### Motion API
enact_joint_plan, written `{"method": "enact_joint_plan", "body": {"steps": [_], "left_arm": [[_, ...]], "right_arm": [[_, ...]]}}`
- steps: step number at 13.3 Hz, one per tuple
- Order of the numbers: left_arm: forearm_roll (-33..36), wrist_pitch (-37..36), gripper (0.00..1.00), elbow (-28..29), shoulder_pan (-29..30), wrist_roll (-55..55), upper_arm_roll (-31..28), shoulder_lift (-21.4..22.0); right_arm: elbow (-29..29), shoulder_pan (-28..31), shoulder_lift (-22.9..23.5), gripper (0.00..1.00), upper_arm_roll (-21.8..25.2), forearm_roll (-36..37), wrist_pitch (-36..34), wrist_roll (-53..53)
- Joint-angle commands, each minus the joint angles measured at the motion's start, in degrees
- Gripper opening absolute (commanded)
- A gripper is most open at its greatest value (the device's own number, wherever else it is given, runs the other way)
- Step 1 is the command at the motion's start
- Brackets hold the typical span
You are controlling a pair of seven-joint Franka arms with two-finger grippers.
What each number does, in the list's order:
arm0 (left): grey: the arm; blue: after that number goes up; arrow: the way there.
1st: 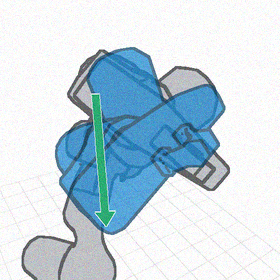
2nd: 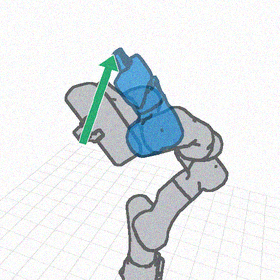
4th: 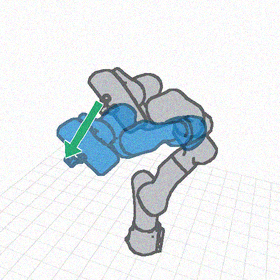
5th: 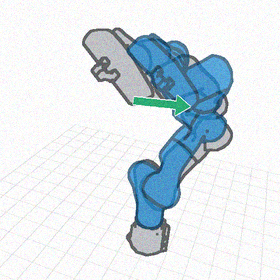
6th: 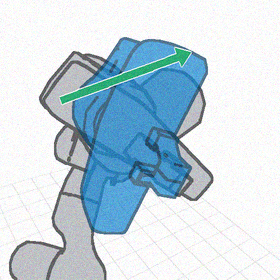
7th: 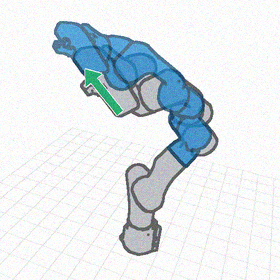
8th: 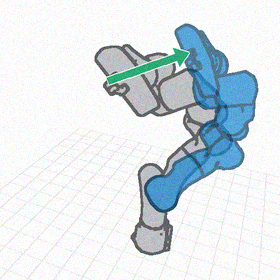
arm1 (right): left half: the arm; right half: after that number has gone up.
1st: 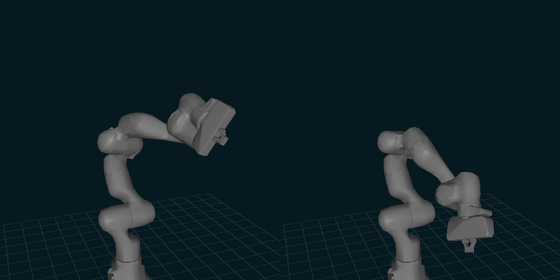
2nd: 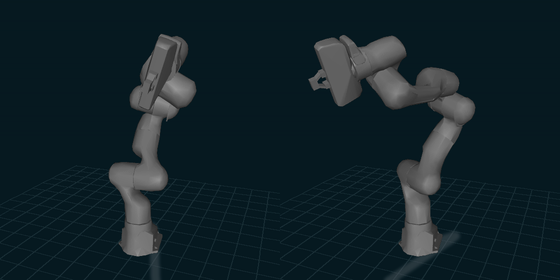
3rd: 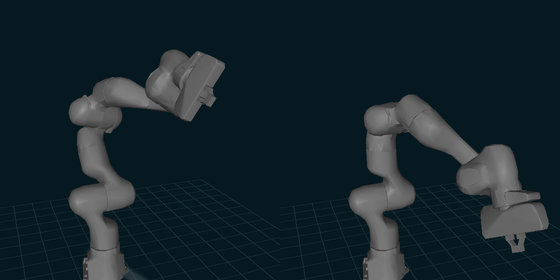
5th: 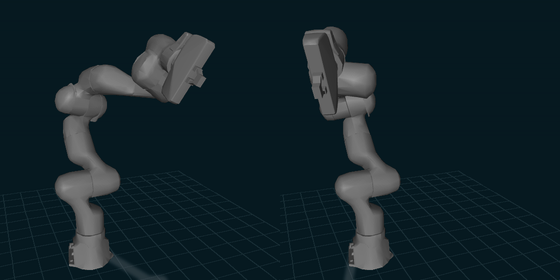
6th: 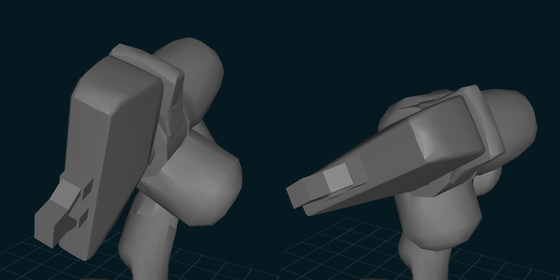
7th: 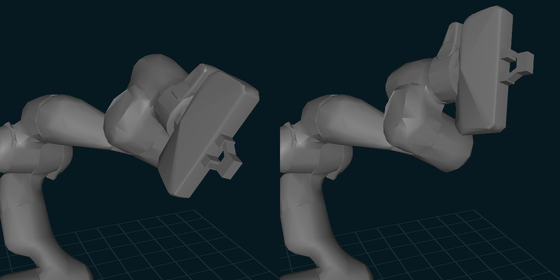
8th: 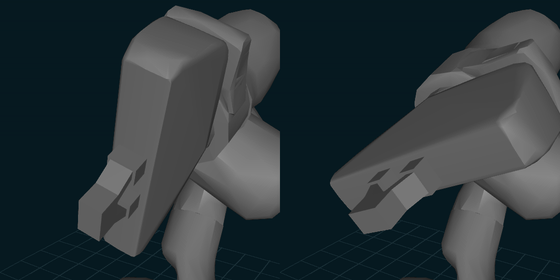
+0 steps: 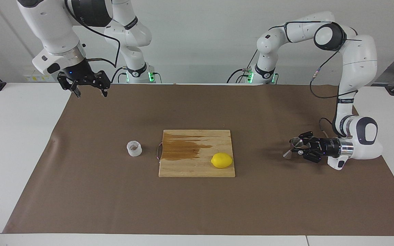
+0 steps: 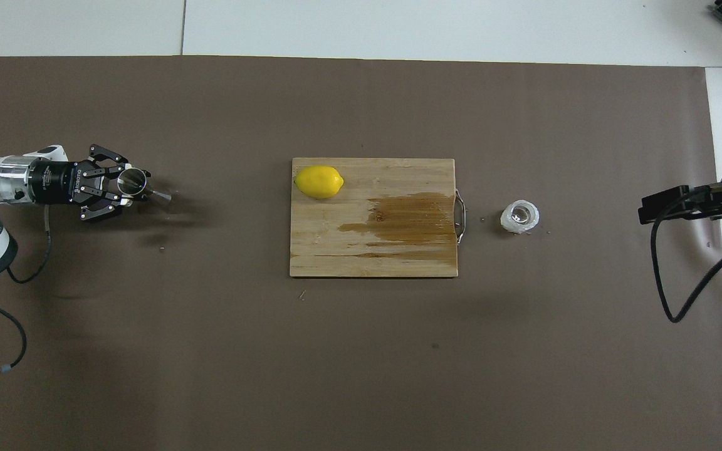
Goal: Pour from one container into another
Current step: 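Lift the metal cup with the left gripper over the cutting board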
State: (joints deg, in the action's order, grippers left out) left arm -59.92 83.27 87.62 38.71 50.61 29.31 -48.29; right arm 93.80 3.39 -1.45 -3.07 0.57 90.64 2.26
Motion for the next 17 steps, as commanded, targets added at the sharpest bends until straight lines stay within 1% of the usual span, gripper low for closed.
{"method": "enact_joint_plan", "body": {"steps": [1,4,7,9,13,15,17], "left_arm": [[-2.6,-0.1,0.0,1.4,-0.4,1.7,2.1,0.7],[-5.8,1.3,0.0,1.9,-4.5,3.0,2.3,2.5],[-12.3,4.3,0.0,4.9,-9.5,3.1,2.2,5.1],[-16.6,7.8,0.0,6.9,-12.9,3.1,2.2,7.0],[-24.7,14.4,0.0,8.4,-20.0,2.1,2.2,8.0],[-27.7,17.7,0.0,8.6,-23.5,0.6,2.2,8.0],[-28.9,21.7,0.0,8.6,-26.7,-0.6,2.2,7.9]], "right_arm": [[0.3,0.4,-0.2,1.0,-0.4,0.4,-0.3,-1.2],[0.3,0.4,-0.2,1.0,-0.4,0.4,-0.3,-1.2],[0.3,0.4,-0.3,1.0,-0.4,0.4,-0.3,-1.2],[0.3,0.4,-0.2,1.0,-0.4,0.3,-0.3,-1.2],[0.3,0.4,-0.2,1.0,-0.4,0.4,-0.3,-1.2],[0.3,0.4,-0.2,1.0,-0.4,0.4,-0.3,-1.3],[0.3,0.4,-0.2,1.0,-0.4,0.4,-0.3,-1.2]]}}
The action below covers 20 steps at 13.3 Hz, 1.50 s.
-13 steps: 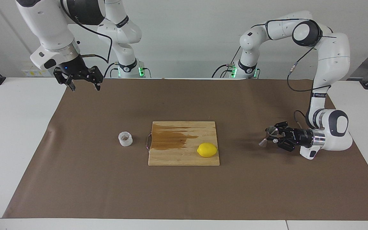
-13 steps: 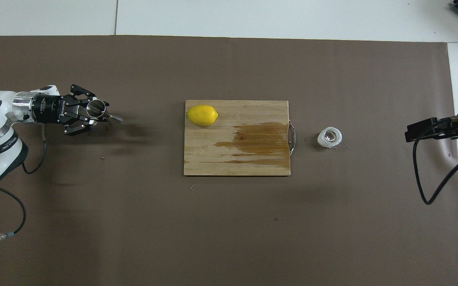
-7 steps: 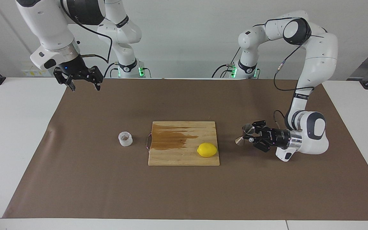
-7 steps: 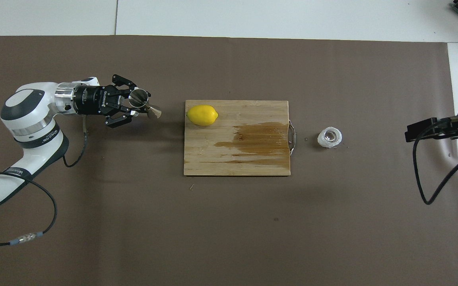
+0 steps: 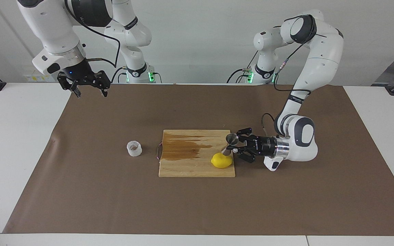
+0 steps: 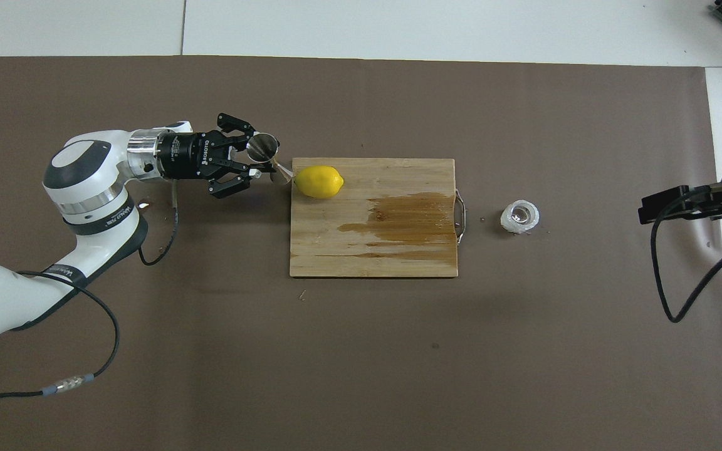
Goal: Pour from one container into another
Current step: 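Lift the metal cup with the left gripper over the cutting board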
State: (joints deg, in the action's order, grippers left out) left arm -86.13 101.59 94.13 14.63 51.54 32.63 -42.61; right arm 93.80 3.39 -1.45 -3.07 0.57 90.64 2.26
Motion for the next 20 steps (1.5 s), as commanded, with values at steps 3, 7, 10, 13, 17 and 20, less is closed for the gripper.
{"method": "enact_joint_plan", "body": {"steps": [3,7,10,13,17,20], "left_arm": [[-3.3,5.9,0.0,1.7,-6.1,-2.7,-1.2,2.1],[-5.4,9.4,0.0,1.2,-9.6,-3.7,-1.3,2.1],[-5.3,10.9,0.0,-1.7,-11.7,-3.9,-1.3,1.4],[-4.9,11.0,0.0,-3.7,-13.0,-4.1,-1.4,0.0],[-1.4,11.4,0.0,-7.4,-13.8,-3.6,-1.2,-2.6],[2.0,10.4,0.0,-9.6,-13.8,-1.9,-0.8,-4.9]], "right_arm": [[0.3,0.4,-0.2,1.0,-0.4,0.4,-0.3,-1.2],[0.3,0.4,-0.2,1.0,-0.4,0.4,-0.3,-1.2],[0.3,0.4,-0.2,1.0,-0.4,0.4,-0.3,-1.2],[0.3,0.4,-0.2,1.0,-0.4,0.4,-0.3,-1.2],[0.3,0.4,-0.2,1.0,-0.4,0.4,-0.3,-1.2],[0.3,0.4,-0.2,1.0,-0.4,0.4,-0.3,-1.2]]}}
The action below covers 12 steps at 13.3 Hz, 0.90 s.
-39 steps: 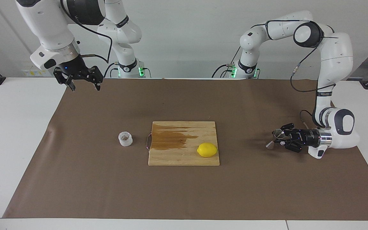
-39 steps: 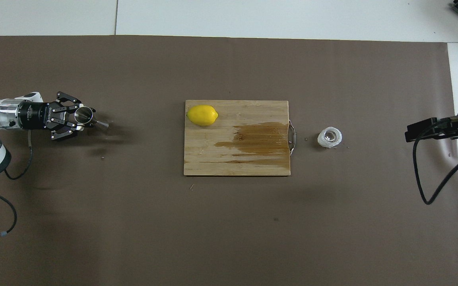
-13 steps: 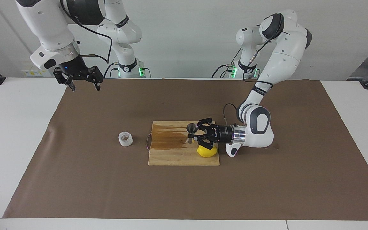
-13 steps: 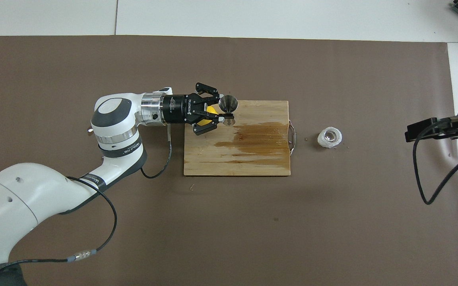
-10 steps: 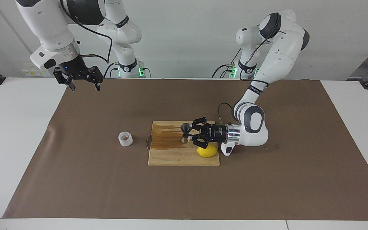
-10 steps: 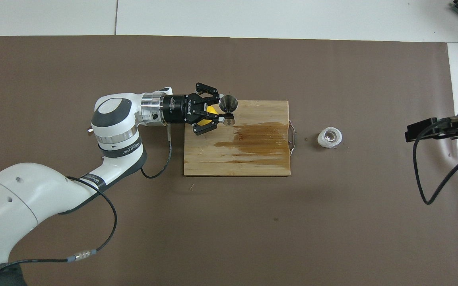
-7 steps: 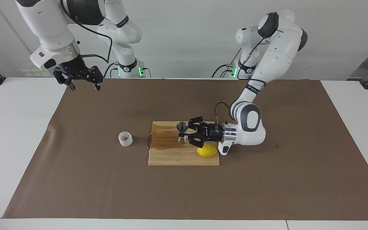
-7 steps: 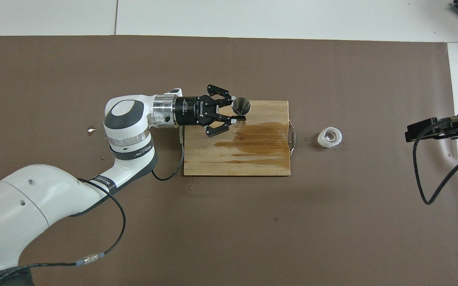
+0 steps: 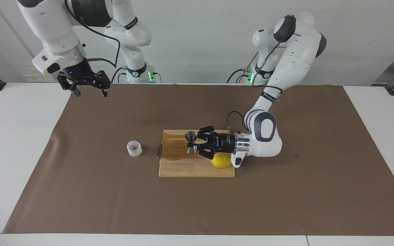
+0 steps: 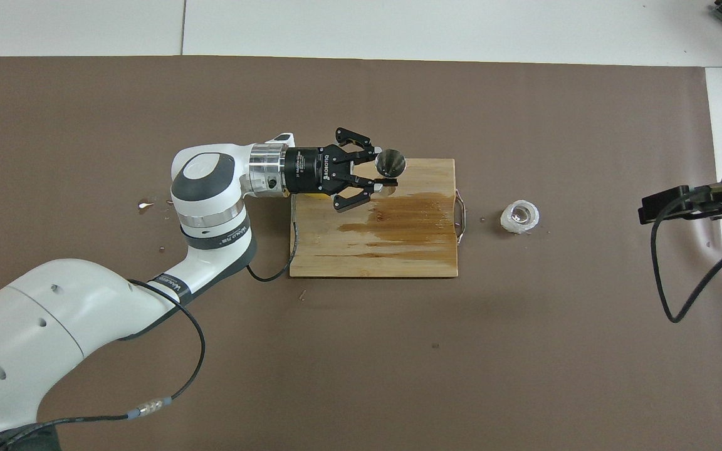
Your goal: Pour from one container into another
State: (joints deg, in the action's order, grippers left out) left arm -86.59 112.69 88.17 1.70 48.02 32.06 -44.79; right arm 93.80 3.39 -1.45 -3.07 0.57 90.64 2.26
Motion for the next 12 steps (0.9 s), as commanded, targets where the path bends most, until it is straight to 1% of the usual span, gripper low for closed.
{"method": "enact_joint_plan", "body": {"steps": [1,2,5,8,12], "left_arm": [[4.0,-1.3,0.0,-4.6,-0.9,4.2,0.4,-3.3],[5.5,-1.8,0.0,-5.8,-0.8,6.3,1.0,-4.1],[10.3,-3.4,0.0,-8.6,-0.8,8.1,1.8,-5.7],[13.3,-4.8,0.0,-9.9,-0.9,8.8,1.8,-7.3],[14.0,-3.6,0.0,-10.3,-2.1,10.7,1.8,-7.6]], "right_arm": [[0.3,0.4,-0.2,1.0,-0.4,0.4,-0.3,-1.2],[0.3,0.4,-0.2,1.0,-0.4,0.4,-0.3,-1.3],[0.3,0.4,-0.2,1.0,-0.4,0.4,-0.3,-1.2],[0.3,0.4,-0.2,1.0,-0.4,0.4,-0.3,-1.2],[0.3,0.4,-0.2,1.0,-0.4,0.4,-0.3,-1.2]]}}
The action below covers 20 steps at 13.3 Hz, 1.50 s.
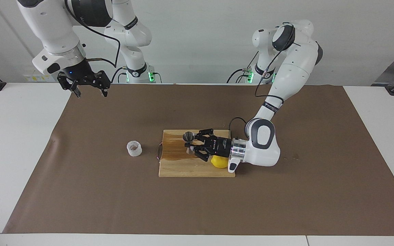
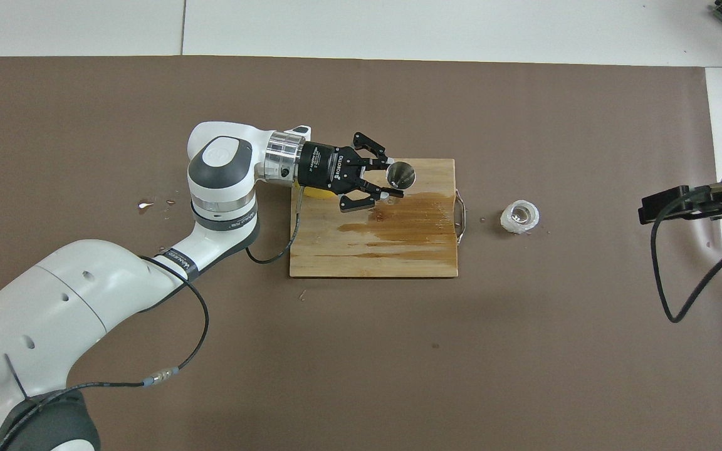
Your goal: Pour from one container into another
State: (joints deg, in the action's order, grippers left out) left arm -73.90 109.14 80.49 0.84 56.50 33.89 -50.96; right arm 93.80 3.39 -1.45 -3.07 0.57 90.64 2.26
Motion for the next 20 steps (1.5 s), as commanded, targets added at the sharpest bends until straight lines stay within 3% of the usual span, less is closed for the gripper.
{"method": "enact_joint_plan", "body": {"steps": [1,6,10,18,20], "left_arm": [[1.9,0.4,0.0,-2.7,-1.4,2.2,0.0,-1.5],[0.5,0.6,0.0,-2.7,-1.9,2.2,0.1,-1.3],[-1.3,0.8,0.0,-0.9,-0.9,2.5,0.0,1.3],[-10.4,10.7,0.0,14.6,1.8,-5.2,-1.8,12.2],[-15.5,12.2,0.0,19.1,1.5,-9.5,-1.8,14.6]], "right_arm": [[0.3,0.4,-0.2,1.0,-0.4,0.4,-0.3,-1.2],[0.3,0.4,-0.2,1.0,-0.4,0.4,-0.3,-1.2],[0.3,0.4,-0.2,1.0,-0.4,0.4,-0.3,-1.2],[0.3,0.4,-0.2,1.0,-0.4,0.4,-0.3,-1.2],[0.3,0.4,-0.2,1.0,-0.4,0.3,-0.3,-1.3]]}}
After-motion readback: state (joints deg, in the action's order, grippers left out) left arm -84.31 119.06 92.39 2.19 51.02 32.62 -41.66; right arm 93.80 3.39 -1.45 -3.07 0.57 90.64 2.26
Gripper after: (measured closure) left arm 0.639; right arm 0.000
